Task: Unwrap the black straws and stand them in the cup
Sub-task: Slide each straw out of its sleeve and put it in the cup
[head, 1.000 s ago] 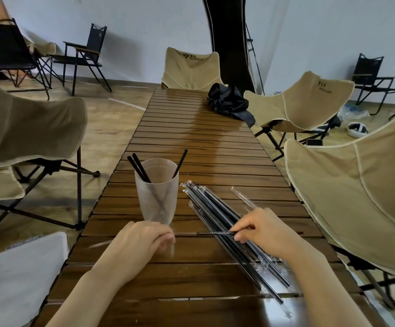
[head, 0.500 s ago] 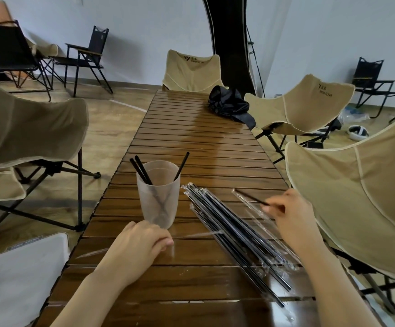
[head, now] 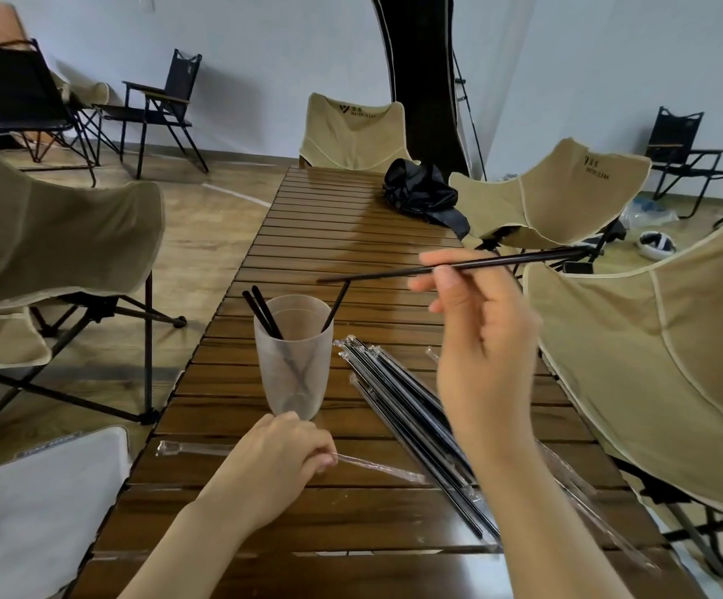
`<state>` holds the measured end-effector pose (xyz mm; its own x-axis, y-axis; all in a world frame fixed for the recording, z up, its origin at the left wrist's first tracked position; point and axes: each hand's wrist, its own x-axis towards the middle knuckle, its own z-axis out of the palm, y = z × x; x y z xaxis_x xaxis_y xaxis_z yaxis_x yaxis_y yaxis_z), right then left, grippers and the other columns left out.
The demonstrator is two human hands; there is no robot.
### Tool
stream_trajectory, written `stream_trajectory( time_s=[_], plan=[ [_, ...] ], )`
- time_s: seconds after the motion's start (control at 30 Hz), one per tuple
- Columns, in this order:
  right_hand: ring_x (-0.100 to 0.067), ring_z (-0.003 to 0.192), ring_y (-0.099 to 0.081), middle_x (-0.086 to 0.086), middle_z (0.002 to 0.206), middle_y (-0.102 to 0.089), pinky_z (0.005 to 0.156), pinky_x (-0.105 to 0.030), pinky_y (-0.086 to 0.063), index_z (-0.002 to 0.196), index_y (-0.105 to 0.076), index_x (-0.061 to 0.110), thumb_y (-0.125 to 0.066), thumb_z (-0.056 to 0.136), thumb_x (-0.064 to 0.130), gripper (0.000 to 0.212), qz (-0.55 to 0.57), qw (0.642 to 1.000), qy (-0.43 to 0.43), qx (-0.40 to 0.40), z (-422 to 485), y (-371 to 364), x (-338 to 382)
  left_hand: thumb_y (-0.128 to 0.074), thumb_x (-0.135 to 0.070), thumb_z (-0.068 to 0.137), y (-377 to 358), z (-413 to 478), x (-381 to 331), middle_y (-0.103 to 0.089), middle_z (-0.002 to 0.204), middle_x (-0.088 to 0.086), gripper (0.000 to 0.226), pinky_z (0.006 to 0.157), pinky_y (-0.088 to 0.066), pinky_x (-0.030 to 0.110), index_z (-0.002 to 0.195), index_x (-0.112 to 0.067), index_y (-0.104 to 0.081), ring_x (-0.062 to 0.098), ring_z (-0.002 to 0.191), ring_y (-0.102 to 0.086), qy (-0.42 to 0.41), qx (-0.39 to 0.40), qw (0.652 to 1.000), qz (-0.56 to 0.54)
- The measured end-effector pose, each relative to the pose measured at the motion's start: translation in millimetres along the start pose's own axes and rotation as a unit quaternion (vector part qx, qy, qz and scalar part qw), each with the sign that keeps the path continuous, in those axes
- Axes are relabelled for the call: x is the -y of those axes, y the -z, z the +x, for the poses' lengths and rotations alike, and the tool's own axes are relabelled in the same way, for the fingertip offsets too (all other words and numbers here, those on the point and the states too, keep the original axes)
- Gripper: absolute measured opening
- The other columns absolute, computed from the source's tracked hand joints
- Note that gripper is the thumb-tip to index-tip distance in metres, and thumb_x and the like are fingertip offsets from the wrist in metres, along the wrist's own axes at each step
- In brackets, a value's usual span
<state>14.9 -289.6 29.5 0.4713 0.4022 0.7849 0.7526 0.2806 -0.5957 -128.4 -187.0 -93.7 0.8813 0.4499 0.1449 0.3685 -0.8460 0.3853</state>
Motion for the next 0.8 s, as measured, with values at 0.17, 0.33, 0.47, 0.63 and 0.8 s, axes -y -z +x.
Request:
stream_trajectory(
  time_s=[0.17, 0.33, 0.47, 0.63, 0.8],
  plan=[
    [-0.001, 0.083, -0.059, 0.001, 0.093, -0.066, 0.076, -0.01, -0.047, 0.103, -0.065, 0.008, -0.044, 0.094, 0.021, 0.027, -0.059, 0.991, 0.017, 0.115, -16, -27, -2, -0.045, -0.039, 0.097, -1, -1, -1, -0.062, 0.099, -0.02, 0.019, 0.079, -0.026, 0.006, 0.103, -0.038, -0.063, -0.005, 0.091, -0.047, -0.019, -0.013, 1.0, -0.01],
    [-0.014, 0.098, -0.06, -0.002, 0.107, -0.063, 0.085, -0.024, -0.05, 0.113, -0.065, 0.01, -0.05, 0.096, 0.016, 0.023, -0.112, 0.973, -0.017, 0.198, -25, -43, -10, -0.047, -0.038, 0.097, -3, 0, 0, -0.063, 0.097, -0.019, 0.019, 0.08, -0.031, 0.009, 0.102, -0.036, -0.065, -0.002, 0.088, -0.049, -0.011, -0.02, 1.0, -0.012],
    [0.001, 0.088, -0.051, 0.014, 0.098, -0.053, 0.079, -0.008, -0.044, 0.134, -0.046, 0.018, -0.045, 0.098, 0.027, 0.037, -0.104, 0.963, -0.05, 0.244, -28, -49, -14, -0.048, -0.039, 0.096, -3, -2, 4, -0.062, 0.095, -0.02, 0.017, 0.079, -0.031, 0.009, 0.1, -0.036, -0.065, -0.001, 0.086, -0.049, -0.001, -0.015, 1.0, -0.007],
    [0.005, 0.074, -0.054, 0.021, 0.08, -0.048, 0.07, -0.004, -0.044, 0.134, -0.04, 0.023, -0.046, 0.098, 0.027, 0.037, -0.095, 0.959, -0.064, 0.26, -29, -45, -23, -0.053, -0.042, 0.092, 1, -5, 14, -0.061, 0.086, -0.023, 0.014, 0.075, -0.028, 0.004, 0.093, -0.038, -0.066, -0.009, 0.083, -0.051, 0.018, -0.023, 1.0, 0.002],
    [0.004, 0.073, -0.056, 0.017, 0.085, -0.054, 0.063, -0.007, -0.045, 0.106, -0.053, 0.026, -0.053, 0.095, 0.025, 0.011, -0.144, 0.941, -0.073, 0.298, -32, -37, -35, -0.051, -0.045, 0.092, 2, -5, 21, -0.058, 0.084, -0.028, 0.015, 0.083, -0.027, 0.014, 0.093, -0.04, -0.066, -0.014, 0.086, -0.045, 0.028, -0.03, 0.999, 0.019]
  ],
)
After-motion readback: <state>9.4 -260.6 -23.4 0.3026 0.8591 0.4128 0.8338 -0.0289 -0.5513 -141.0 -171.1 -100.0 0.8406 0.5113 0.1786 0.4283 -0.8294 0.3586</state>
